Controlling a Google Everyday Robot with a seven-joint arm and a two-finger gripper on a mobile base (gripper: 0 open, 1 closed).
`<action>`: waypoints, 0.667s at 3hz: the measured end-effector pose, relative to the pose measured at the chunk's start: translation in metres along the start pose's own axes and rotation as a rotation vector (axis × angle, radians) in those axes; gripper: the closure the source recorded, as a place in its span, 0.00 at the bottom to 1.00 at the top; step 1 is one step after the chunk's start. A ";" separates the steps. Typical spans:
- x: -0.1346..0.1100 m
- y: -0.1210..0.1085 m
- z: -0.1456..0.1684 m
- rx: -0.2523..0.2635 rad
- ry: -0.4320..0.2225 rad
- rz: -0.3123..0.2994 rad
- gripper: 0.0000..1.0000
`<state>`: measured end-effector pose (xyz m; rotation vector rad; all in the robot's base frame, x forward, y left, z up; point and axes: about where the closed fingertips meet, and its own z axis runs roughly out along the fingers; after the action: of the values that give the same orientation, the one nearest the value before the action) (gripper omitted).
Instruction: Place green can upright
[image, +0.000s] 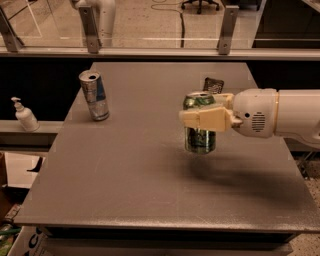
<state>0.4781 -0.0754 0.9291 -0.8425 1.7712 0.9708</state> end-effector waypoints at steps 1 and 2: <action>0.002 -0.002 -0.008 -0.027 -0.124 -0.066 1.00; 0.005 -0.001 -0.014 -0.043 -0.196 -0.183 1.00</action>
Offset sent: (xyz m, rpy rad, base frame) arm -0.0119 -0.0242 -0.0046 0.1281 -0.4150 0.0664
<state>0.4720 -0.0886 0.9278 -0.8887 1.4847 0.9393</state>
